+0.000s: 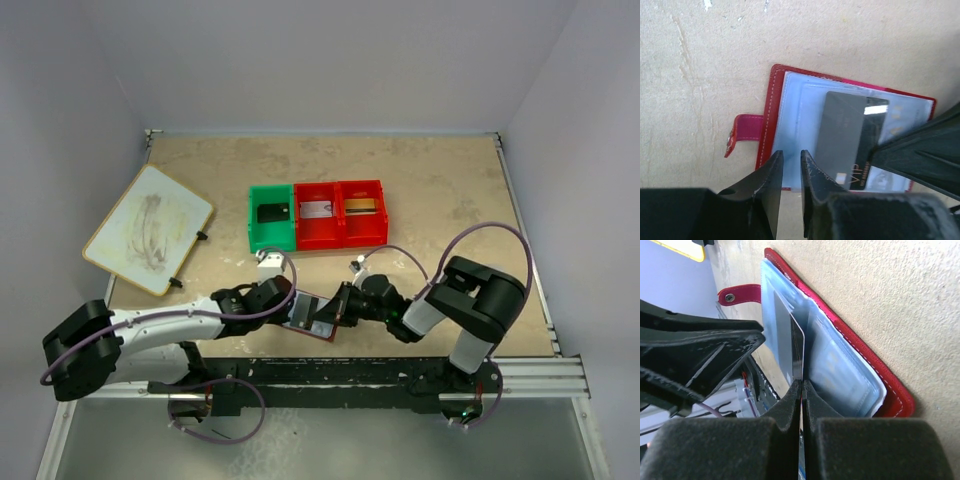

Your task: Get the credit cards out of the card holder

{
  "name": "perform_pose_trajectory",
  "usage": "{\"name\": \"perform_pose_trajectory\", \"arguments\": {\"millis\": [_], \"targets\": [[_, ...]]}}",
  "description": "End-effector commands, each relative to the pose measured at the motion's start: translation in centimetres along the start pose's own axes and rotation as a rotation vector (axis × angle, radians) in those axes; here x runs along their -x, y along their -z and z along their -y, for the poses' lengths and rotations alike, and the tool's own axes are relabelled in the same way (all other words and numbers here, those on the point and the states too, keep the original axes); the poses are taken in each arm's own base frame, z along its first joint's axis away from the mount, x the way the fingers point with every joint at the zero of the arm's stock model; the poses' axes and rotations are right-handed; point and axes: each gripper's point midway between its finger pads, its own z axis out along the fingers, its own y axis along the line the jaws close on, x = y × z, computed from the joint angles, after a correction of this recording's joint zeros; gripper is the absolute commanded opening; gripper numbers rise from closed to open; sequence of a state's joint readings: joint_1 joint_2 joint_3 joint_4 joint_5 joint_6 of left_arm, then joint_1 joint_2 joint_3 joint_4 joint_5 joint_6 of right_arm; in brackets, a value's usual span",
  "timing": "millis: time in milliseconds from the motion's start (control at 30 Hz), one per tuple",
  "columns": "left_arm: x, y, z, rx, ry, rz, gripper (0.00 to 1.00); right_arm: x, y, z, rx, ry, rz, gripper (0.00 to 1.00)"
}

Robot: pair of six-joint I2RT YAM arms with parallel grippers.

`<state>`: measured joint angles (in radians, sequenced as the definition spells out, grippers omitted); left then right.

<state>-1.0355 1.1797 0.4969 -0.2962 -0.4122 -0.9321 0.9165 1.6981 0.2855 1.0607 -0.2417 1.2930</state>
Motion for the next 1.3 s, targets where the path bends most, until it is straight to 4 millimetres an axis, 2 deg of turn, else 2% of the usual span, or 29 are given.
{"name": "perform_pose_trajectory", "arguments": {"millis": [0, 100, 233, 433, 767, 900, 1000, 1267], "targets": [[3.3, 1.7, 3.7, -0.142, 0.071, 0.081, 0.21, 0.2, -0.4, -0.7, 0.051, -0.004, 0.015, 0.00], [4.3, 2.7, 5.6, -0.234, 0.072, 0.103, 0.25, 0.0, -0.5, -0.6, 0.056, -0.011, 0.008, 0.00], [4.0, 2.3, 6.7, -0.285, 0.053, 0.088, 0.27, -0.1, -0.4, -0.2, 0.042, -0.014, 0.008, 0.00], [1.4, -0.4, 4.8, -0.162, 0.039, 0.019, 0.22, -0.1, -0.3, 0.0, 0.033, -0.019, 0.006, 0.00], [0.2, -0.9, 2.3, -0.072, 0.021, 0.022, 0.21, 0.0, -0.5, -0.3, 0.045, -0.018, 0.009, 0.00], [-0.3, -1.1, 0.5, 0.019, -0.010, 0.027, 0.22, 0.0, -0.5, -0.5, 0.051, -0.018, 0.009, 0.00], [-0.6, -1.1, 0.4, 0.017, -0.020, 0.018, 0.21, 0.1, -0.5, -0.6, 0.052, -0.018, 0.010, 0.01], [-1.1, -1.1, 1.1, -0.018, -0.016, 0.006, 0.15, 0.5, -0.7, -1.8, 0.096, -0.024, 0.023, 0.13]]}}
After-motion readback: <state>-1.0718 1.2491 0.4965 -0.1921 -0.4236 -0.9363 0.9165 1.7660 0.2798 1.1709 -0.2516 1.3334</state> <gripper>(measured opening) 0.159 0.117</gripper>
